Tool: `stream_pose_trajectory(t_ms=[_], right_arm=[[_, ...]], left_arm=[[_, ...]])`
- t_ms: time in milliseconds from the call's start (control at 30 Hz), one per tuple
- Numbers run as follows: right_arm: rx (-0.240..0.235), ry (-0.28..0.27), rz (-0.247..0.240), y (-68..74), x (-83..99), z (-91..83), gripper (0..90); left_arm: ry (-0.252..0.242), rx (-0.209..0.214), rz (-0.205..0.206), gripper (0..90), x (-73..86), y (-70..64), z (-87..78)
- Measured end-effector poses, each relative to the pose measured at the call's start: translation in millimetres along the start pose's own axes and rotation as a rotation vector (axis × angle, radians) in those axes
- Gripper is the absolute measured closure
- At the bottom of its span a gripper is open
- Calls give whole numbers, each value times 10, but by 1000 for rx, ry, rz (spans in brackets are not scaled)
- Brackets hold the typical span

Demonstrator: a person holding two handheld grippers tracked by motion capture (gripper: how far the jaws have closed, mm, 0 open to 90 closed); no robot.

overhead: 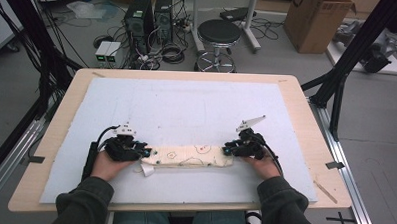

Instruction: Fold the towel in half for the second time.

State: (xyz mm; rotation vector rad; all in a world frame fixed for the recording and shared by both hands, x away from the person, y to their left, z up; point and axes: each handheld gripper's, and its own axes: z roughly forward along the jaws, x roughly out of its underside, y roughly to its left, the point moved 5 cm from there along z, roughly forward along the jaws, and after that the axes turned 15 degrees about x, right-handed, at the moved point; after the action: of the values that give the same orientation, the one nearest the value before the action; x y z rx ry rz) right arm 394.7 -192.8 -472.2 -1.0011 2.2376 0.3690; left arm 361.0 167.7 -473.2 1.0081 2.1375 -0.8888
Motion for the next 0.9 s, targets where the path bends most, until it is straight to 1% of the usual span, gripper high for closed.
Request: stream_pose_trajectory(t_ms=[100, 200, 233, 267, 333, 433, 500, 567, 667, 700, 767, 833, 900], right_arm=[[5, 0, -19, 29, -3, -7, 773], [-4, -5, -2, 27, 9, -13, 778], [-6, -13, -3, 19, 11, -12, 781], [-3, -13, 4, 25, 13, -18, 783], [2, -16, -9, 37, 7, -29, 788], [8, -21, -12, 43, 3, -44, 789], [3, -28, -10, 48, -2, -61, 791], [7, -33, -9, 42, -5, -79, 793], [2, -47, -7, 26, -16, -94, 794], [4, -45, 2, 30, -23, -102, 795], [12, -47, -7, 28, -49, -116, 796], [17, -51, -14, 28, -84, -130, 797], [20, -53, -16, 18, -113, -136, 798]], left_arm=[[-2, 4, 11, 751, 1, -24, 4], [-1, 4, 15, 776, -1, -36, 4], [0, 2, 16, 781, -1, -38, 1], [3, 3, 20, 785, -2, -41, -1], [1, -4, 28, 793, -8, -48, -7], [-8, -8, 27, 800, -14, -53, -18], [-14, -8, 30, 803, -21, -56, -30], [-30, -13, 27, 804, -31, -61, -37], [-39, -18, 36, 806, -53, -64, -63], [-43, -23, 38, 807, -64, -66, -67], [-51, -28, 42, 807, -84, -61, -84], [-68, -32, 32, 807, -95, -42, -94], [-73, -37, 26, 807, -96, -9, -109]])
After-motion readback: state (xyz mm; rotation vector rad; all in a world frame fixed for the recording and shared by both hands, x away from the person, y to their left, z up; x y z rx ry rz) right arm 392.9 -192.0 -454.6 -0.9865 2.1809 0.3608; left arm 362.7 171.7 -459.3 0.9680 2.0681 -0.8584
